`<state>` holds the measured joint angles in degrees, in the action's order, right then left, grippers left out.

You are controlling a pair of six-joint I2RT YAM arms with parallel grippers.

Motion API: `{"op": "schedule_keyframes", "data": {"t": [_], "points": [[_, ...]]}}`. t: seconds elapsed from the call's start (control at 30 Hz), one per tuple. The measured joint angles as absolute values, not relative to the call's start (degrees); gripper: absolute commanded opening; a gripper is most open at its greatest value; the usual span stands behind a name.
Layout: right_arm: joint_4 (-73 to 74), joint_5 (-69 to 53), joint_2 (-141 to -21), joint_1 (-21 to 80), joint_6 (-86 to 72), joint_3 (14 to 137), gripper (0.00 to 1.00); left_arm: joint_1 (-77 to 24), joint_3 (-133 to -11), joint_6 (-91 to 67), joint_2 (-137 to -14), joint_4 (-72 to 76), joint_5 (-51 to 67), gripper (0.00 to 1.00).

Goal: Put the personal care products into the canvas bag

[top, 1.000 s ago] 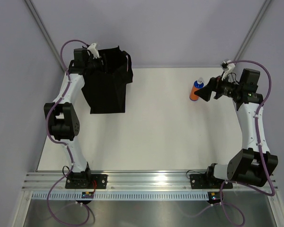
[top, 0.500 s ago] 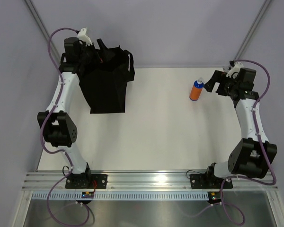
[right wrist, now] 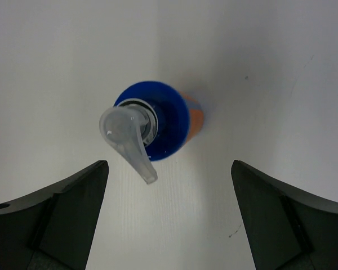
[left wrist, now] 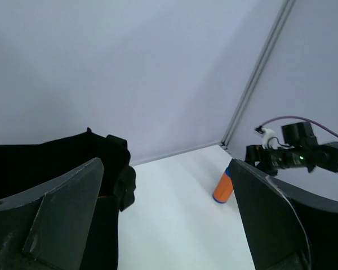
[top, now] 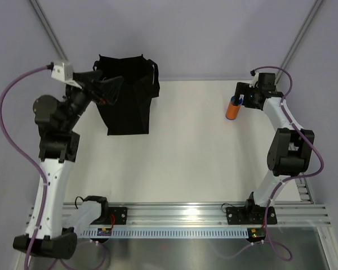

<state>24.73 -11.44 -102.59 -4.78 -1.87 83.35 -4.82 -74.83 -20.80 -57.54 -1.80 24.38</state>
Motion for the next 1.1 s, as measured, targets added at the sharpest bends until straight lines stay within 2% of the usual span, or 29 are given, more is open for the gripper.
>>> {"op": "schedule_keyframes", "data": {"t": [0.23,0.33,0.47,0.57,0.6,0.67,0.7,0.83,1.1], "points": [[24.71,-9.43,-110.30,-2.94,-1.23,90.39,0.98,-4.78,-48.18,-22.55,-39.81,1.52,30.11,0.99],[24.73,-9.45,-112.57,-2.72,-1.08,91.66,0.92,-4.78,-41.04,-22.33,-35.59,-1.72,31.86,0.99],[24.99,-9.76,-114.19,-2.72,-1.02,92.16,0.79,-4.78,-35.35,-21.02,-28.45,-7.44,33.52,0.99],[24.84,-10.11,-114.63,-2.70,-0.99,92.64,0.61,-4.78,-34.09,-19.81,-23.07,-11.09,34.39,0.99],[24.82,-10.15,-114.63,-2.66,-0.84,92.66,0.47,-4.78,-34.00,-19.53,-22.00,-11.73,34.46,0.99],[24.67,-10.20,-114.61,-2.68,-0.84,92.66,0.33,-4.78,-33.52,-19.27,-19.62,-13.10,34.52,0.99],[24.71,-10.28,-114.50,-2.68,-0.71,92.66,0.21,-4.78,-33.04,-19.22,-18.31,-13.82,34.50,0.99],[26.02,-11.73,-113.51,-2.68,0.73,92.20,0.00,-4.78,-31.75,-19.03,-15.49,-16.40,34.26,0.99],[36.21,-23.33,-106.69,-0.51,5.41,94.94,0.00,-4.78,-31.73,-18.57,-13.76,-19.51,32.18,0.99]]}}
